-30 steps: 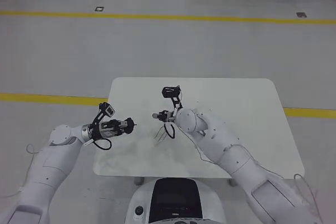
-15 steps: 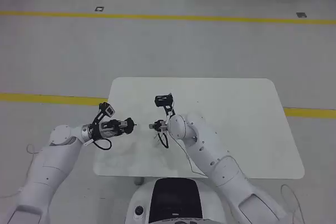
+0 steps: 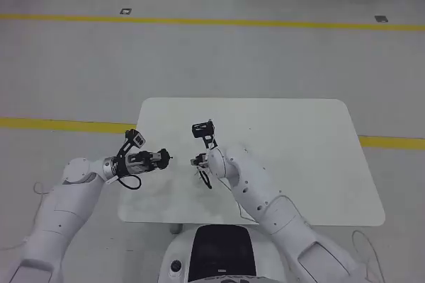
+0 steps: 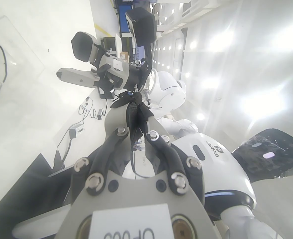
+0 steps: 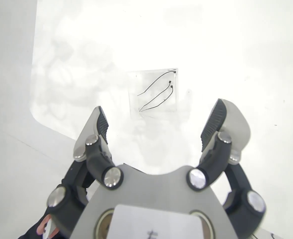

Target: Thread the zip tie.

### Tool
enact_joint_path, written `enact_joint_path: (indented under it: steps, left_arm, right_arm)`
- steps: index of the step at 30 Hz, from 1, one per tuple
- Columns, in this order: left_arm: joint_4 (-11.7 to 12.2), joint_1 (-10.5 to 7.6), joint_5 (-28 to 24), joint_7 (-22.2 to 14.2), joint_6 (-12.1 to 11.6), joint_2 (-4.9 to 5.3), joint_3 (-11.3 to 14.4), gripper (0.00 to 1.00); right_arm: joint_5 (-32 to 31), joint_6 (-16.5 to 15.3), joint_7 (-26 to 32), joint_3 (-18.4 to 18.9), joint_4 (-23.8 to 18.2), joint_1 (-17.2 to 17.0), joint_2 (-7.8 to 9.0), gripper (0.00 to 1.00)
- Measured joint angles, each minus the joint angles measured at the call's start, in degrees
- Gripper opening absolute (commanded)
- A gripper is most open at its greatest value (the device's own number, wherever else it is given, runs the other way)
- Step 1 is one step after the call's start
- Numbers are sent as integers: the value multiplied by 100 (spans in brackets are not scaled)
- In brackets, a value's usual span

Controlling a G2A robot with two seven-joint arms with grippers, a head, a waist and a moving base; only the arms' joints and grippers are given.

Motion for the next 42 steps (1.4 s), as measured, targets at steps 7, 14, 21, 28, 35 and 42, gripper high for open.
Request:
enact_joint_path:
  steps: [7, 14, 21, 28, 35, 42]
  left_arm:
    - [0, 0, 0, 0, 0, 0, 0, 0]
    - [0, 0, 0, 0, 0, 0, 0, 0]
    - [0, 0, 0, 0, 0, 0, 0, 0]
    - [0, 0, 0, 0, 0, 0, 0, 0]
    - [0, 0, 0, 0, 0, 0, 0, 0]
    - [0, 0, 0, 0, 0, 0, 0, 0]
  right_arm:
    - [-264, 0, 201, 0, 549, 163, -367, 95]
    - [-304, 0, 284, 150, 1078, 254, -672, 84]
    - [-192, 0, 143, 305, 1605, 368, -870, 55]
    - [-149, 0, -6, 480, 2053, 501, -998, 53]
    - [-275, 0, -143, 708, 2416, 610, -1092, 49]
    - [-557, 0, -210, 943, 2593, 677, -1178, 49]
